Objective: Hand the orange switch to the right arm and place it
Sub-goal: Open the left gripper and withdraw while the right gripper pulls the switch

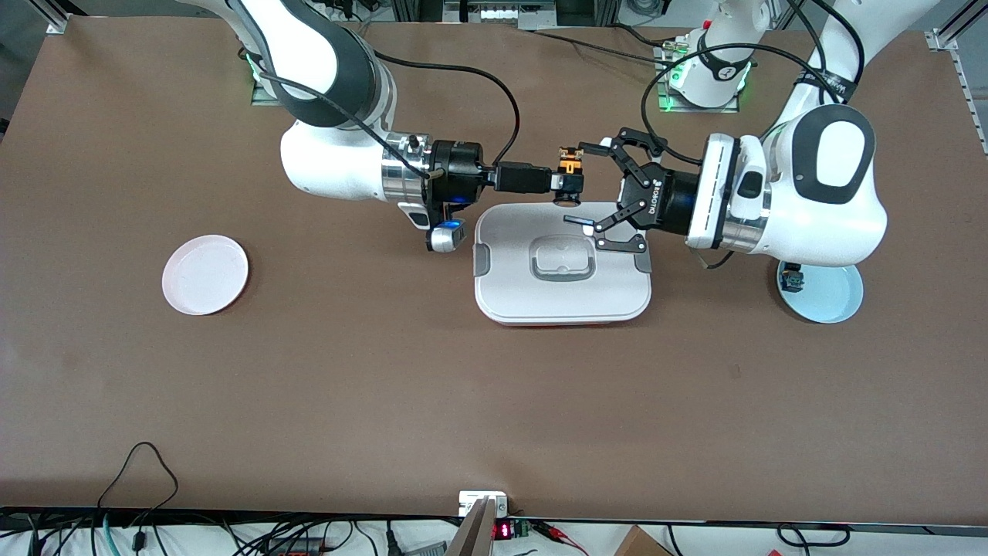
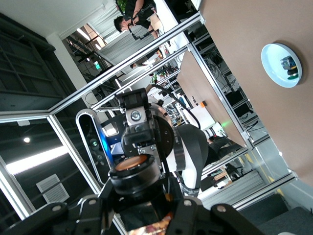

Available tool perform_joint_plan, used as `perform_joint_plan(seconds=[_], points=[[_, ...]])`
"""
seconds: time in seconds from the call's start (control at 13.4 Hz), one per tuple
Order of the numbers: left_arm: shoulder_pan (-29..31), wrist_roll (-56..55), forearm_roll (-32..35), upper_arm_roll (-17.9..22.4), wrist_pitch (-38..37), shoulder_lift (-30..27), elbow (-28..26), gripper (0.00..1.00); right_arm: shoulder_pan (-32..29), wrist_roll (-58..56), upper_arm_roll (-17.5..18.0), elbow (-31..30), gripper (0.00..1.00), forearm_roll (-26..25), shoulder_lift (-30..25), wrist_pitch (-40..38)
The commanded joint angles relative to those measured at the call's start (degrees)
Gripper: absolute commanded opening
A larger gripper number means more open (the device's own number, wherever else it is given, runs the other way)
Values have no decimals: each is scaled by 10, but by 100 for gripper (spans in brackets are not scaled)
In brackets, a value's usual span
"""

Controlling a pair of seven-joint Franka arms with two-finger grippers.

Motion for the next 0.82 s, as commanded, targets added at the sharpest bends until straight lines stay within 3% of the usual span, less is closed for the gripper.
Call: perform_joint_plan(seconds=[0.0,0.07,0.3,0.37,0.6,0.75], points=[[47,11,-11,0,-58,1,-4,100,0,-21,3,8,1,13,4,1],[69,13,-2,2,-92,9,-3,100,-1,-19,3,7,1,13,3,1],[132,21,173,2,-166,74,79,100,-20,-24,3,5,0,9,-1,-1],[148,32,199,2,-189,95,100,100,-27,-25,3,4,0,7,-2,-12],[194,71,275,3,-216,145,125,100,-67,-45,2,-24,0,3,-11,-70],[199,72,344,5,-253,177,188,100,-106,-71,1,-64,0,-20,-26,-133]])
